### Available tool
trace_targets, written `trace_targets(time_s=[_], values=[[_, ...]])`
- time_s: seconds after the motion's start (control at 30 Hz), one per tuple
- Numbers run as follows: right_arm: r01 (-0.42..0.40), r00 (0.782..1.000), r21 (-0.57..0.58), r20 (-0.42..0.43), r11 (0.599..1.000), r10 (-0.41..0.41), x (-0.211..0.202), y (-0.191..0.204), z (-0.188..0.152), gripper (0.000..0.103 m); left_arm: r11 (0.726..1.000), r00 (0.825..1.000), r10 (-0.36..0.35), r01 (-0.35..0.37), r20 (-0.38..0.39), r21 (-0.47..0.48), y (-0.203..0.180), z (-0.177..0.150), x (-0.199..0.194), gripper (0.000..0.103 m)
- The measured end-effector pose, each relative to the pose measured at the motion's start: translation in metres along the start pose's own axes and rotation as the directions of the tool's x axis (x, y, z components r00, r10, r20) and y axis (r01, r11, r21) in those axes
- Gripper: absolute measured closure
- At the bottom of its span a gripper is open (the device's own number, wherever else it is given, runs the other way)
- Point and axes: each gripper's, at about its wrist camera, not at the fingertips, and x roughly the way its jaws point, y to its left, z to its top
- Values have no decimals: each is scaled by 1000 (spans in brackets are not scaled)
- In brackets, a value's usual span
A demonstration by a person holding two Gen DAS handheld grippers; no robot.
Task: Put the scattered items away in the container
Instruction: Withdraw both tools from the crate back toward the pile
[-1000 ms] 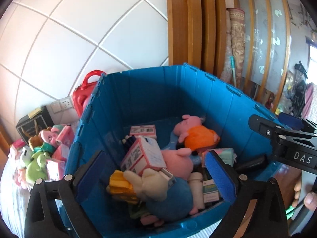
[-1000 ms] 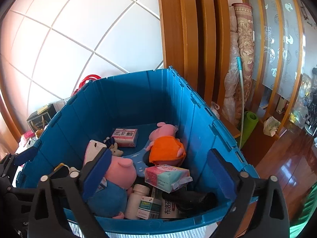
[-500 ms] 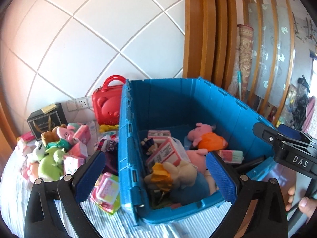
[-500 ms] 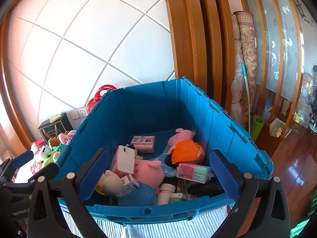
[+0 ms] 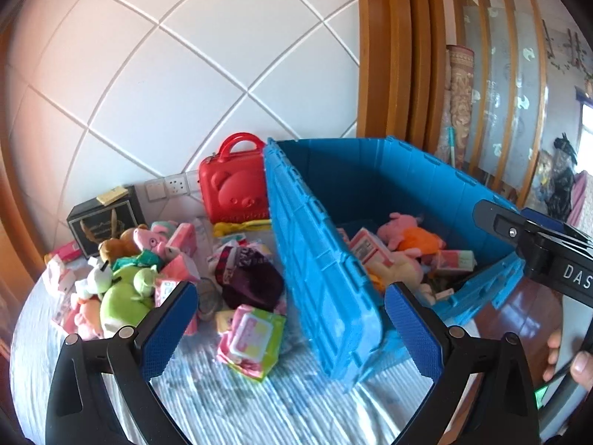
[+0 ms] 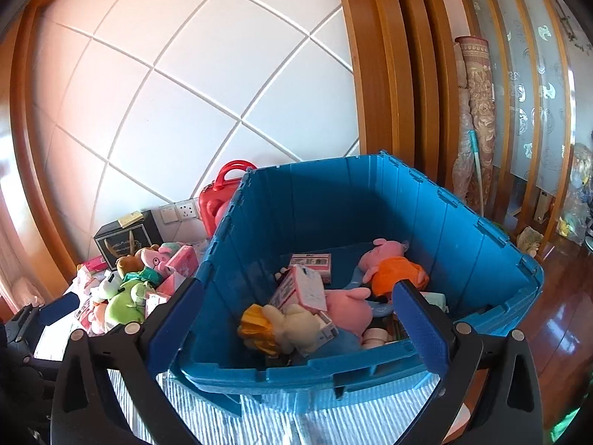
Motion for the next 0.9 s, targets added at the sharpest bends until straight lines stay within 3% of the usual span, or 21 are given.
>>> trace_targets(time_s=[0.23, 0.5, 0.73, 0.9], values=[[-16, 1000, -3, 17, 1000, 16, -10, 53, -18, 0, 1000, 1000, 13, -13, -18, 4, 51, -25, -6, 1], [-162, 983, -92, 67, 983, 168, -18, 144, -36, 0, 995, 991, 85, -90, -104, -43, 132, -75, 6, 1], [-287, 957, -157, -94, 945, 275, 36, 206, -73, 0, 966, 957, 208, -233, -201, -112, 208, -126, 33, 1], [-324, 929, -149, -237, 934, 284, 95, 223, -103, 0, 931, 914, 263, -325, -308, -168, 249, -154, 59, 6]])
